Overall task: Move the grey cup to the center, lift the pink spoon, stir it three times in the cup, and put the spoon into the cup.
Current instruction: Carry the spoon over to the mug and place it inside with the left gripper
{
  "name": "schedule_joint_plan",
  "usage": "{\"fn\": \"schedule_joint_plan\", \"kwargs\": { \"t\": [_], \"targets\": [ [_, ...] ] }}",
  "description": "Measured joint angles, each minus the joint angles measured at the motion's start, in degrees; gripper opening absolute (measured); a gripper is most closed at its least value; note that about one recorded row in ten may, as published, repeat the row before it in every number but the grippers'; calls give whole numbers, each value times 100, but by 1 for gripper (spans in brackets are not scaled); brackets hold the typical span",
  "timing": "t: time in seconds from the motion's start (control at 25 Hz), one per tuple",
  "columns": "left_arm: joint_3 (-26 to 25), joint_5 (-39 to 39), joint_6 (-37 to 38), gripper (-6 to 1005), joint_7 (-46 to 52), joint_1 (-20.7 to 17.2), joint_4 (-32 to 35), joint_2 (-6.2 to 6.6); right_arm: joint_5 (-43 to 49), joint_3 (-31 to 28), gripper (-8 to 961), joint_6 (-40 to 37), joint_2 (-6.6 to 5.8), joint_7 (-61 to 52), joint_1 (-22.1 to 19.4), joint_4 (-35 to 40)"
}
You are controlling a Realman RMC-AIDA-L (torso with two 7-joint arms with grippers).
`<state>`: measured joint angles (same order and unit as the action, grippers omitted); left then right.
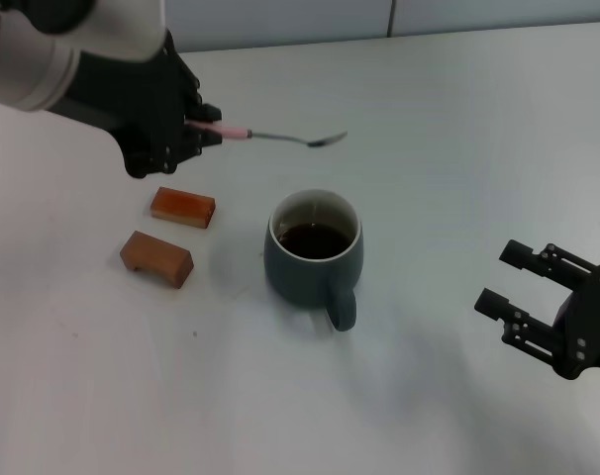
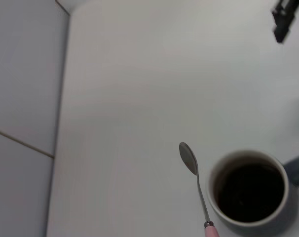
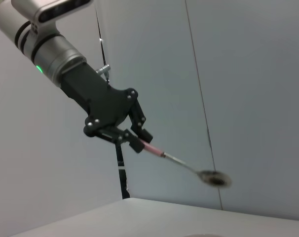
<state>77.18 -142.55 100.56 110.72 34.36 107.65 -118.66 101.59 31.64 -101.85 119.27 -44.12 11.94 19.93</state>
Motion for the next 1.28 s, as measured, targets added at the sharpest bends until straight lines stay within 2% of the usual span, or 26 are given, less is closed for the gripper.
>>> {"fn": "schedule_joint_plan", "kwargs": {
  "t": [0.16, 0.72, 0.96, 1.28],
  "targets": [
    [497, -314, 46, 128, -16, -34, -27, -8, 1, 9, 667, 64, 0, -4, 3, 1],
    [1077, -833, 160, 129, -6, -28, 9, -38, 10, 44, 666, 149, 0, -8, 10, -33],
    [1589, -1188, 7, 130, 40, 55, -50, -43, 9, 45, 667, 150, -1, 7, 9, -59],
    [1944, -1298, -127, 131, 99, 128, -197, -43, 9, 50, 667, 150, 0, 33, 11, -75]
  ]
}}
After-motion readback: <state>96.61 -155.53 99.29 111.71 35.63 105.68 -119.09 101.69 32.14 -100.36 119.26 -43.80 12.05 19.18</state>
